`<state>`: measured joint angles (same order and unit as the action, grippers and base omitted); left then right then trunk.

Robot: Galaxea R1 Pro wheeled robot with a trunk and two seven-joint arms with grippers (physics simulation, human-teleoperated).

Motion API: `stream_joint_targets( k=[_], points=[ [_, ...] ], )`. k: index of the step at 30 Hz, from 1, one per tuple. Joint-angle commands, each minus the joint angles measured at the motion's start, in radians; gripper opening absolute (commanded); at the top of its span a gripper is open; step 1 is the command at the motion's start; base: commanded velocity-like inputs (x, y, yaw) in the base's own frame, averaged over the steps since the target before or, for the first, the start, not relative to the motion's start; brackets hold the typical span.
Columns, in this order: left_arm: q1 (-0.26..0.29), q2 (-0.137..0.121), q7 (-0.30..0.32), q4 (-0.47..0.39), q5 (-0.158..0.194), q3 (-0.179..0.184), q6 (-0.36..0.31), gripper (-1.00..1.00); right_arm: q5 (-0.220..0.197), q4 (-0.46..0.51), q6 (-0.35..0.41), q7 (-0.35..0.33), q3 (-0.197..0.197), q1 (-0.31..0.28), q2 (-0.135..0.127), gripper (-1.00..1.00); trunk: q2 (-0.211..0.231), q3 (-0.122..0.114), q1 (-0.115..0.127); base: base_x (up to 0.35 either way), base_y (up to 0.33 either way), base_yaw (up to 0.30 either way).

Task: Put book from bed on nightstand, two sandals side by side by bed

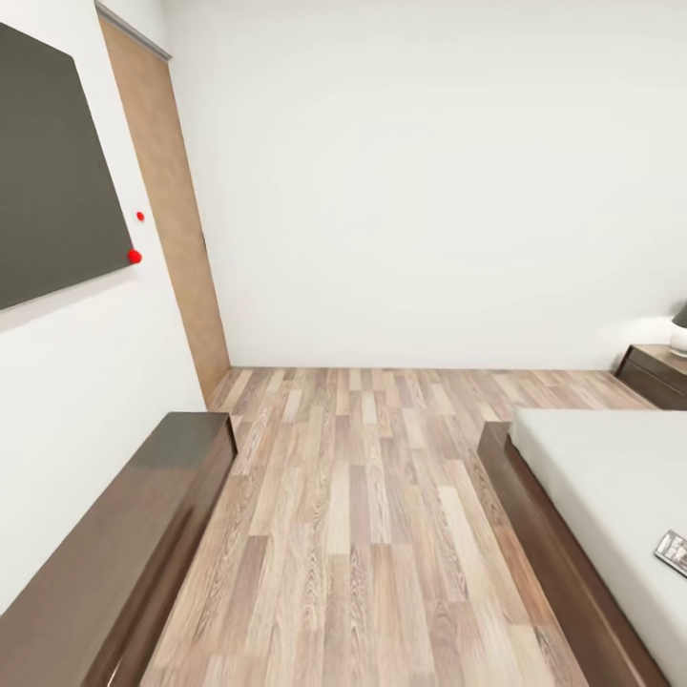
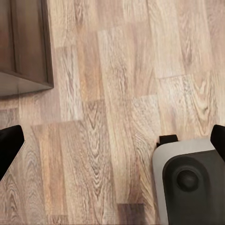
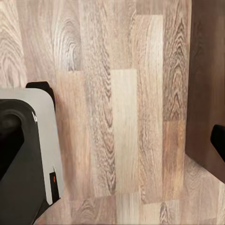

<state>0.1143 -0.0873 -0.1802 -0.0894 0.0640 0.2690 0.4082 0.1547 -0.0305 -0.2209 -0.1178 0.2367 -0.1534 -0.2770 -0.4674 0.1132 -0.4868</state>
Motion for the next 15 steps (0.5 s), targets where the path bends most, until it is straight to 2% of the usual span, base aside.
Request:
stream_joint_targets(
  k=[1,15],
  points=[
    [0.001,0.000,-0.004,0.000,0.007,0.009,0.003,1.00,0.009,-0.003,-0.006,-0.002,0.009,-0.002,-0.001,1.00,-0.002,0.002,-0.001,0.301,0.161,-0.007],
    [0.001,0.000,-0.004,0.000,0.007,0.009,0.003,1.00,0.009,-0.004,-0.006,-0.002,0.009,-0.002,-0.001,1.00,-0.002,0.002,-0.001,0.301,0.134,-0.003]
  ],
)
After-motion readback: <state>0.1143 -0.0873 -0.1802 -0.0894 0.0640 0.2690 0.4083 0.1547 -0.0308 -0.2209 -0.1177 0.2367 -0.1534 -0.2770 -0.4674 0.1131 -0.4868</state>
